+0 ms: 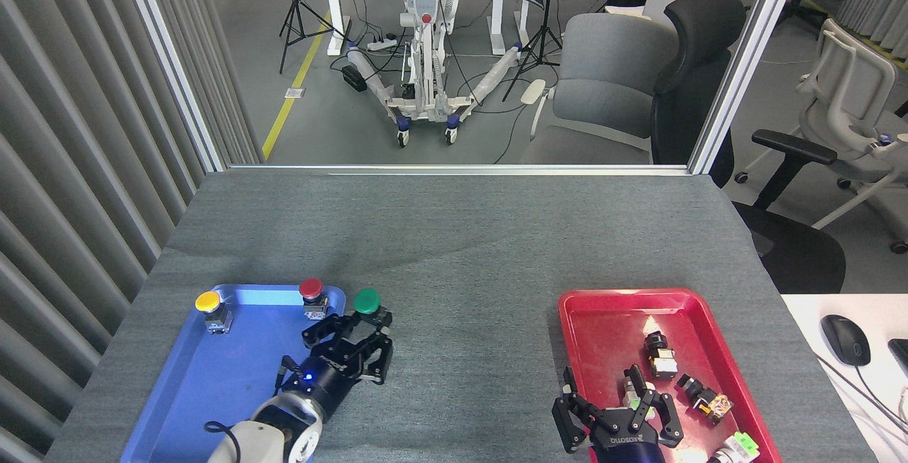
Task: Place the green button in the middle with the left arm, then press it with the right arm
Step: 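Carry the green button with the left gripper to the table middle, then release the green button and withdraw the left gripper to the blue tray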
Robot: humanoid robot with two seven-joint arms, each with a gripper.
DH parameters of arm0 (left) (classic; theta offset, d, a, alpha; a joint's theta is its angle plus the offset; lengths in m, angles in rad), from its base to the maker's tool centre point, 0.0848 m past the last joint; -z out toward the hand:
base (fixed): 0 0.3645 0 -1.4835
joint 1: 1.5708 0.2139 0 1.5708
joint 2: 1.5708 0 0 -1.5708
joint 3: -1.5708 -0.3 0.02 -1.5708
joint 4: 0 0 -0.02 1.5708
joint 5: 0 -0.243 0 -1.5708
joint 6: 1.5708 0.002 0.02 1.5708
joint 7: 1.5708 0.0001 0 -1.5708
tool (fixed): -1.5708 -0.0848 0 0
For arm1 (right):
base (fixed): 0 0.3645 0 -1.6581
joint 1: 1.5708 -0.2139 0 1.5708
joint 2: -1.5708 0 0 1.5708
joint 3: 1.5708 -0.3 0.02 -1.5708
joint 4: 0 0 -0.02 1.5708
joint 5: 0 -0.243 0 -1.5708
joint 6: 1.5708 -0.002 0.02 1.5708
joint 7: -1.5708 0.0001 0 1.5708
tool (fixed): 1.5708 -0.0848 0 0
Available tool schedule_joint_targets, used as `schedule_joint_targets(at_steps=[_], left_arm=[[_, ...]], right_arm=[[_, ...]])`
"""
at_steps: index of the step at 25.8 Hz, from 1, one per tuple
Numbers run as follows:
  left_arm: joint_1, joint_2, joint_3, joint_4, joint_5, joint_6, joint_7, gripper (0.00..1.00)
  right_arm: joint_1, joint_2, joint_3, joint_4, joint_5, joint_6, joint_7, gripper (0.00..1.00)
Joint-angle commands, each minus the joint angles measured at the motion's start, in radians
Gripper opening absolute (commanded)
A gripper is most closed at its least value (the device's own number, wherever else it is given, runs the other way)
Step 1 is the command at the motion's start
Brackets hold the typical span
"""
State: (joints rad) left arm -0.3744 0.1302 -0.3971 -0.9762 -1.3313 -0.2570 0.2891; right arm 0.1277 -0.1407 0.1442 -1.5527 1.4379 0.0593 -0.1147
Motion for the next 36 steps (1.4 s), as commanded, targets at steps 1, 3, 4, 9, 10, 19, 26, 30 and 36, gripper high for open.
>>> schedule_joint_targets(at_steps=[1, 3, 4, 9, 10, 19, 26, 30, 36], left_arm=[[-0.017, -0.113, -0.054, 0.093, -0.083, 0.016, 0.001, 0.0], [-0.017, -0.17, -0.055, 0.149, -0.128, 0.039, 0.005, 0.0], [-0.014, -0.188, -0.06, 0.162, -0.141, 0.051, 0.007, 0.0], [-0.011, -0.204, -0.115, 0.166, -0.143, 0.085, 0.007, 0.01], [-0.011, -0.204, -0.117, 0.169, -0.143, 0.087, 0.009, 0.03], [-0.012, -0.21, -0.138, 0.205, -0.141, 0.09, 0.01, 0.32], [-0.012, -0.224, -0.137, 0.235, -0.129, 0.091, 0.064, 1.0], [-0.001, -0.215, -0.137, 0.186, -0.129, 0.09, 0.065, 1.0], [0.135, -0.087, -0.037, -0.088, -0.101, 0.108, 0.055, 1.0]], right_arm=[[0.001, 0.0, 0.0, 0.0, -0.001, 0.001, -0.002, 0.99], [0.001, 0.0, 0.0, 0.0, -0.001, 0.002, -0.002, 0.99], [0.001, 0.0, 0.0, 0.0, -0.001, 0.002, -0.002, 0.99], [0.0, 0.0, 0.0, 0.0, -0.001, 0.004, -0.002, 0.99], [0.0, 0.0, 0.0, 0.0, -0.001, 0.002, -0.002, 0.99], [0.0, 0.0, 0.003, -0.001, -0.002, -0.001, -0.003, 0.99], [0.0, 0.001, 0.015, 0.0, -0.002, -0.001, -0.003, 0.99], [0.0, 0.003, 0.017, 0.0, -0.002, -0.013, -0.003, 0.99], [-0.023, 0.01, 0.046, 0.002, -0.002, -0.018, -0.005, 0.99]])
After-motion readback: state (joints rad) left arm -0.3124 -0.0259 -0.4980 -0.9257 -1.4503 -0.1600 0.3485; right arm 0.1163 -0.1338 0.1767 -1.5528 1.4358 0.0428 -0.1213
